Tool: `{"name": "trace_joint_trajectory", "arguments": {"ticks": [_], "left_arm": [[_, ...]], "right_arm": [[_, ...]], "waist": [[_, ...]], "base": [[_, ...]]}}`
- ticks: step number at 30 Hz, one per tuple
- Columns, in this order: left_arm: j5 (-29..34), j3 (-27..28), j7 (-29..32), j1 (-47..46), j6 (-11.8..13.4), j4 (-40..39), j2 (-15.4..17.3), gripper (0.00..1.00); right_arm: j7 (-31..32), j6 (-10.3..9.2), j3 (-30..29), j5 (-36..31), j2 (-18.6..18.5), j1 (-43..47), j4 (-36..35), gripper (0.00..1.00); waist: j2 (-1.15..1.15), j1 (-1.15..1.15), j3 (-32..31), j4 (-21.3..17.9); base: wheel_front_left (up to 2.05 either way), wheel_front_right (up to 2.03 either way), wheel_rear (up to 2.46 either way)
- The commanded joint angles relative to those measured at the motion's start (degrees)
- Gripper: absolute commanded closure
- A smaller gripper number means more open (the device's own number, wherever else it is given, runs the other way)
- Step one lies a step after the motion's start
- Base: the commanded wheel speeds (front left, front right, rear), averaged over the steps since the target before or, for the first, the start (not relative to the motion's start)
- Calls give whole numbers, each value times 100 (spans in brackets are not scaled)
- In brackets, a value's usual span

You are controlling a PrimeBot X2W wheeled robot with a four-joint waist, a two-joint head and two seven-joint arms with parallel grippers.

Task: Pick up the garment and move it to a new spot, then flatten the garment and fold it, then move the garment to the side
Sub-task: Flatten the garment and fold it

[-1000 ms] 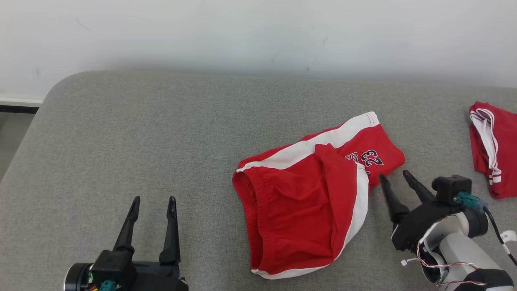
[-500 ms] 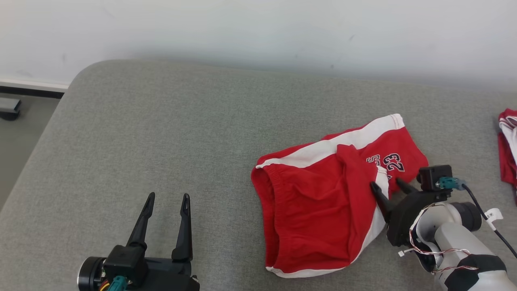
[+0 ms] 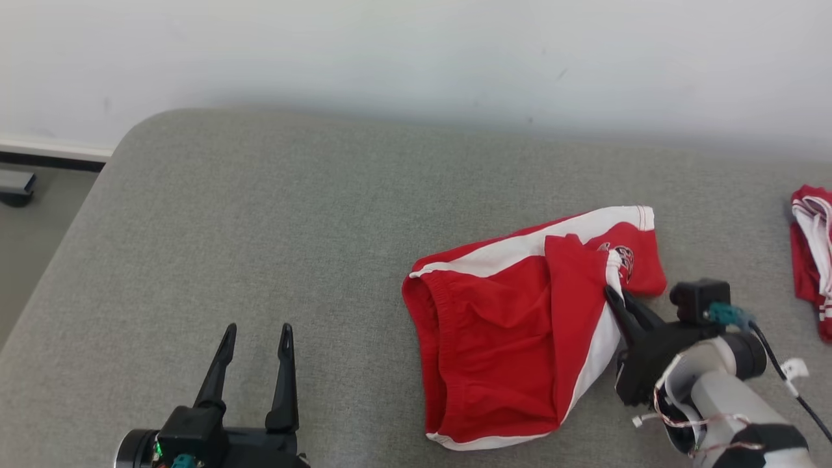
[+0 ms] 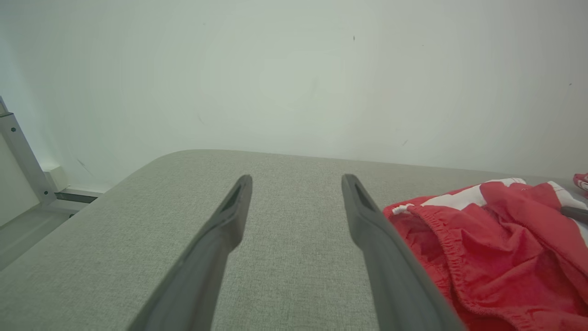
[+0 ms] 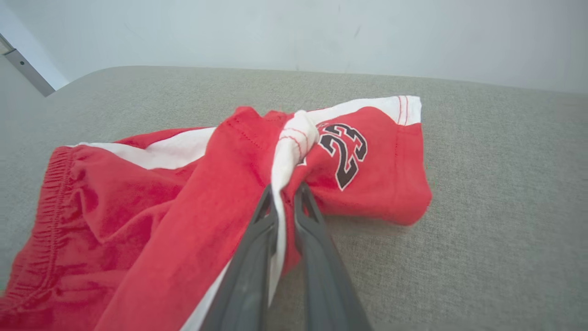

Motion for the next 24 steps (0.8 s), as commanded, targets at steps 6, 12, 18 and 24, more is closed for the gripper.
{"name": "trace_joint_trajectory", "arguments": {"ticks": [6, 12, 18, 24], "left_arm": [[68, 132, -16, 221, -37, -42, -5, 0], [95, 139, -16, 227, -88, -63, -4, 0], [63, 58, -16, 107, -82, -46, -4, 0], [-26, -103, -16, 15, -56, -17, -4, 0]], "right_arm": [[18, -16, -27, 207, -50, 746, -402, 87], [-92, -16, -386, 39, -163, 1047, -789, 0], [148, -16, -653, -186, -205, 956, -1113, 0], [557, -16, -747, -299, -217, 754, -1002, 0]], "waist": [[0, 0, -149, -257], [0, 0, -92, -423], [0, 0, -54, -390], [0, 0, 23, -183]], "base": [[0, 0, 0], [0, 0, 0], [0, 0, 0], [0, 0, 0]]}}
